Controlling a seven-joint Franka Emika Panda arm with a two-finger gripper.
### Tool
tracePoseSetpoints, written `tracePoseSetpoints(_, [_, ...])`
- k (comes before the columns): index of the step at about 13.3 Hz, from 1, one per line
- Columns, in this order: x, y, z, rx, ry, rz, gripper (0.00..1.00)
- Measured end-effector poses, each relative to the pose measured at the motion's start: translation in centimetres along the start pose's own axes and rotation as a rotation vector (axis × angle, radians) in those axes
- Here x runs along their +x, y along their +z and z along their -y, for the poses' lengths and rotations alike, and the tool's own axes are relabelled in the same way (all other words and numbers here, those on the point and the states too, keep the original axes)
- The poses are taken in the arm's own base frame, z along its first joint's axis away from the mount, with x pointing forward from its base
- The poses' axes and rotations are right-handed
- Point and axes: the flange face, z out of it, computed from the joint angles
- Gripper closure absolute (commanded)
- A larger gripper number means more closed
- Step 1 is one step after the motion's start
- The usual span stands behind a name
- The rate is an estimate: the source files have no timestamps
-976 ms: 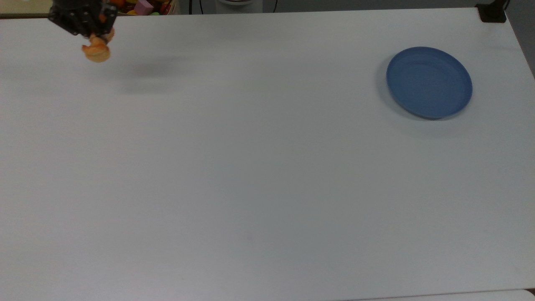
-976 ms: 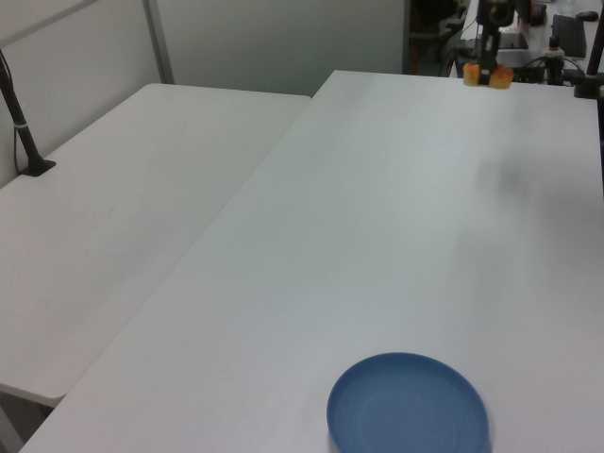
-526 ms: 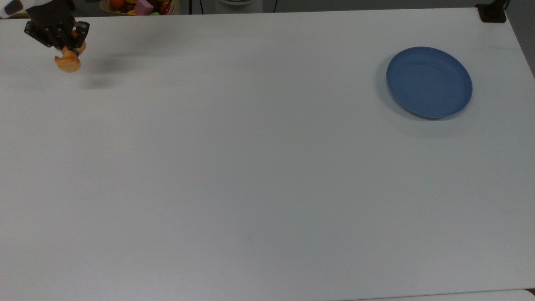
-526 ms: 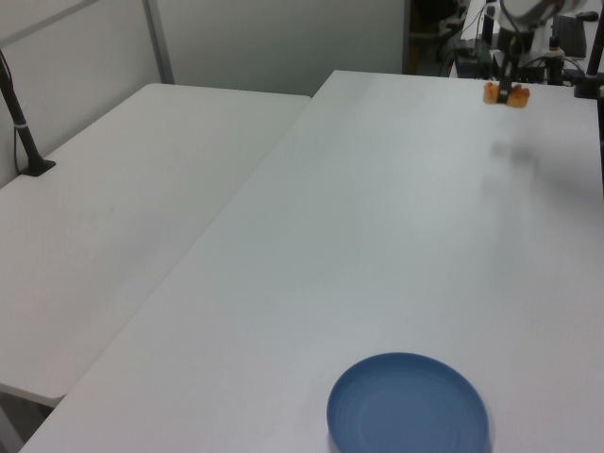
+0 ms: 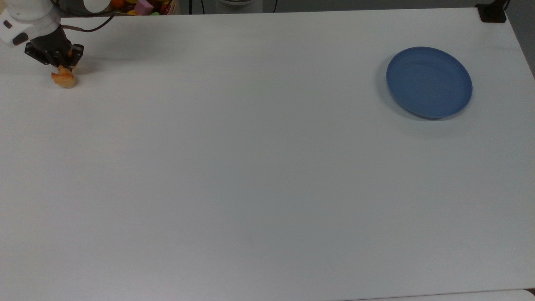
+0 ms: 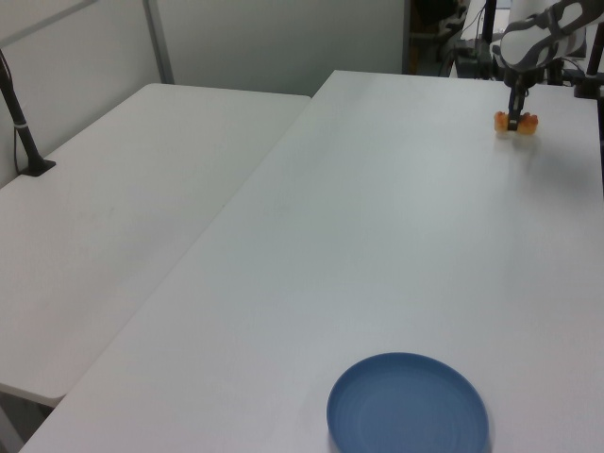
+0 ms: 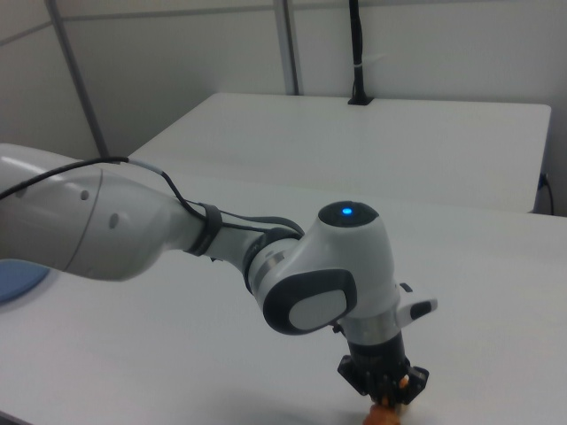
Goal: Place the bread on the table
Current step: 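Lower the bread roll onto the bare table surface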
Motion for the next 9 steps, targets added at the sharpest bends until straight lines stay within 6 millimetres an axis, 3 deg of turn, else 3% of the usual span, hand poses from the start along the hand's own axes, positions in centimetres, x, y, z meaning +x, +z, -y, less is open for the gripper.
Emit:
tracePoseSetpoints(1, [0.0,0.7,0.0,-0.002,-0.005,0.007,0.00])
tracePoseSetpoints(9, [0.5,2.3,-0.1,-0.026,-0.027,0.011,0.00])
